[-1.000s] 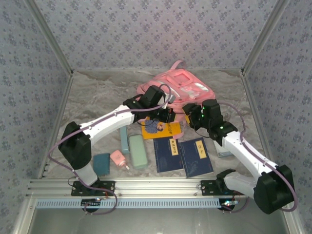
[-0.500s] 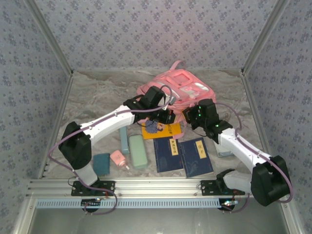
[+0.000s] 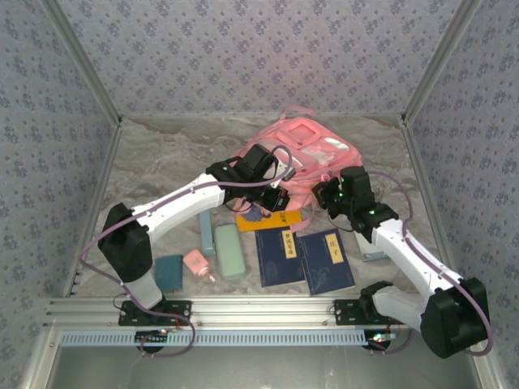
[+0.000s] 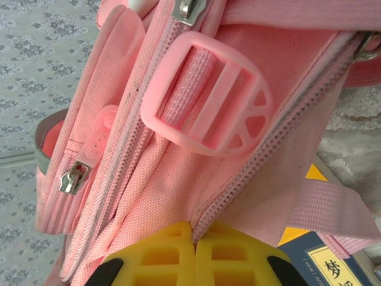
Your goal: Pack the student bag
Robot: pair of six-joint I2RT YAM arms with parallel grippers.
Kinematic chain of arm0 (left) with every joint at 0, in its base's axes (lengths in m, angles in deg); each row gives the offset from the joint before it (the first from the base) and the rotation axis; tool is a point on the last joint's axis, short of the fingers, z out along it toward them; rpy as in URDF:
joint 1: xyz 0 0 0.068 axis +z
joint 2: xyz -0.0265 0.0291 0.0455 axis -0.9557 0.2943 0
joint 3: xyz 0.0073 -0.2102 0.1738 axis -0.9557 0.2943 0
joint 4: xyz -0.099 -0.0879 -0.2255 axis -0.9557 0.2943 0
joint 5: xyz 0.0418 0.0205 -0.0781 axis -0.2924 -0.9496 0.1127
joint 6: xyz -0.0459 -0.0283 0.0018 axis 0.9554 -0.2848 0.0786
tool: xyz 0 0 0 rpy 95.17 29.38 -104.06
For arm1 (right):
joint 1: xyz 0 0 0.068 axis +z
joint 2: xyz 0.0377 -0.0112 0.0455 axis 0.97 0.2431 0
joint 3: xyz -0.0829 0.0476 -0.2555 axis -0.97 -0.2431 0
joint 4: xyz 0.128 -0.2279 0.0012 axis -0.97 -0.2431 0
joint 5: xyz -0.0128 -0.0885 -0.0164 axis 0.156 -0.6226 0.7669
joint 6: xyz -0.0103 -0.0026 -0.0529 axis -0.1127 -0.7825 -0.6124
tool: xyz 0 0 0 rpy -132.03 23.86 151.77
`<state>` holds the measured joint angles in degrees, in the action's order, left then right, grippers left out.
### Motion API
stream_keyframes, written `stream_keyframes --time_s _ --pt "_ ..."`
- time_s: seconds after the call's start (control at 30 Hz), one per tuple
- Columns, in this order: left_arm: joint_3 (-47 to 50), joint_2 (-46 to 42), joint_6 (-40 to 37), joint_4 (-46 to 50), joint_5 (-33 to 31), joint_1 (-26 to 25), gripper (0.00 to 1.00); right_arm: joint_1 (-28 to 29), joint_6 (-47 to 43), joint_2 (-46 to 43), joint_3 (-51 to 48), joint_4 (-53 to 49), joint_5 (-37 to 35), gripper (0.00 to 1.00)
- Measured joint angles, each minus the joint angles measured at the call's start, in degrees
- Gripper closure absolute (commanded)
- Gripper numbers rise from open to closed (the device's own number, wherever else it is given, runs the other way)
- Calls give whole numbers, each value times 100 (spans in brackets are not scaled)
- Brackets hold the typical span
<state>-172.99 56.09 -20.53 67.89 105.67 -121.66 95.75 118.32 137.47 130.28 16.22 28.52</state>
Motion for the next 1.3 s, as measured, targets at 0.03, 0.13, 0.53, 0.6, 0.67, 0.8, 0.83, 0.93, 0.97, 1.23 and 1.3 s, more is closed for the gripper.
stream_keyframes --time_s 0.03,0.13,0.53,0.6,0.67,0.8,0.83,0.93,0.97,1.23,1.3 --pt "0 0 -11 22 4 2 100 -33 -48 -9 9 -44 31 100" --pt "0 0 -66 81 42 4 100 -140 -214 -37 37 -195 79 100" --pt "0 -4 -131 664 293 271 100 -525 -1001 -35 131 -914 -236 100" --pt "0 -4 -131 686 380 332 100 -603 -1152 -11 188 -999 -227 100" --pt "0 -4 -131 680 476 411 100 -728 -1283 7 245 -1073 -197 100" --pt "50 -4 -131 662 619 568 100 -1113 -1528 31 326 -1200 -68 100" --pt "76 -4 -131 658 621 597 100 -1209 -1587 42 334 -1235 -57 100" --pt "210 -4 -127 634 671 697 100 -1471 -1759 120 409 -1412 28 100" --pt "262 -4 -122 619 686 728 100 -1532 -1825 157 444 -1480 42 100" --pt "313 111 94 551 896 796 100 -1639 -2197 243 820 -1934 -105 59" --pt "310 125 179 549 894 796 100 -1558 -2240 81 1021 -2105 -232 56"
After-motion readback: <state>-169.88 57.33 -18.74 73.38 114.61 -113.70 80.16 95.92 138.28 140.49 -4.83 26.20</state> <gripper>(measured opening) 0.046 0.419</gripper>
